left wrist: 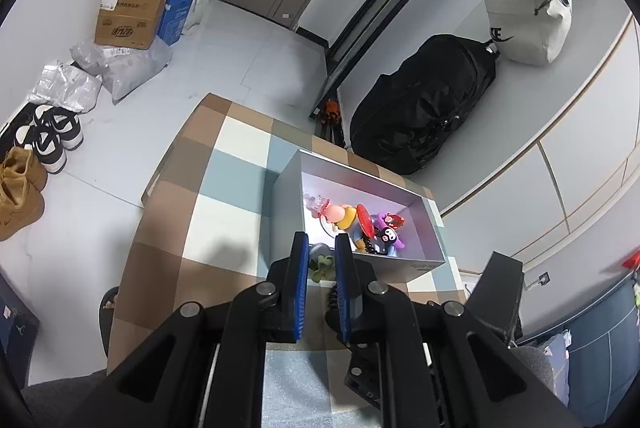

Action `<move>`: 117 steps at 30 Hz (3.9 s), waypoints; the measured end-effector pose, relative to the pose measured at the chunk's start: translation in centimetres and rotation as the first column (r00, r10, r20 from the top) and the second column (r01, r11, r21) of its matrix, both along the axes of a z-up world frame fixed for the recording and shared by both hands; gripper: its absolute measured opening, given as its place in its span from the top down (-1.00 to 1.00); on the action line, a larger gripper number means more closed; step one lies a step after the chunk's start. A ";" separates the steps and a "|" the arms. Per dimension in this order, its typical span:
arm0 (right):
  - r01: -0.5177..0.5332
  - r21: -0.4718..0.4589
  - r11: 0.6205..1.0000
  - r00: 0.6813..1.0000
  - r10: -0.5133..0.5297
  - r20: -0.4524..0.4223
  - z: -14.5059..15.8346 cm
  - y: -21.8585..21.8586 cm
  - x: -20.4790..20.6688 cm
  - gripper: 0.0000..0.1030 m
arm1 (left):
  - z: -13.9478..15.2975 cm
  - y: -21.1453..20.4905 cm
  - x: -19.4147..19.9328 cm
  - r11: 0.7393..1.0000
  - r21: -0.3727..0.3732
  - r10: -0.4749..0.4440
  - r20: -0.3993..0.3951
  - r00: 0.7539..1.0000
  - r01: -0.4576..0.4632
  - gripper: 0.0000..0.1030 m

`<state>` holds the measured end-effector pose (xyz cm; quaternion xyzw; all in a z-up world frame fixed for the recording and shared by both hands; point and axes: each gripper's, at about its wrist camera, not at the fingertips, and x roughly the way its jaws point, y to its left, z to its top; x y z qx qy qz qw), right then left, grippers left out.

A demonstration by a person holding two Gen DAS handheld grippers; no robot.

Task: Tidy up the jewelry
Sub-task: 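Hold the green charm in the left tool while the right tool grasps the black bead bracelet, then carry the green charm and bead bracelet over the box and open both tools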

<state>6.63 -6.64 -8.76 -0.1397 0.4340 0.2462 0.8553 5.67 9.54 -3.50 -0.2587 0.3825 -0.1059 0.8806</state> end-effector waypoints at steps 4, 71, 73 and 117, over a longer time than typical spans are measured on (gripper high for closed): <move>-0.007 -0.004 1.000 1.000 0.007 -0.009 0.2 -0.3 -0.4 0.17 | 0.0 -0.1 0.0 1.000 0.001 0.000 0.001 1.000 0.000 0.83; 0.074 0.404 0.912 0.991 -0.022 -0.133 8.6 -8.9 9.8 0.18 | 1.1 -6.4 7.5 0.988 0.120 -0.090 -0.105 0.990 0.102 0.83; 0.086 0.408 0.909 0.987 -0.023 -0.156 8.3 -8.7 10.0 0.18 | 0.9 -7.1 8.0 0.983 0.139 -0.106 -0.117 0.988 0.122 0.83; 0.231 0.501 0.834 0.972 -0.180 -0.149 9.8 -12.4 10.1 -0.67 | 2.6 -8.2 6.3 0.941 0.337 -0.015 -0.004 1.000 0.016 -0.48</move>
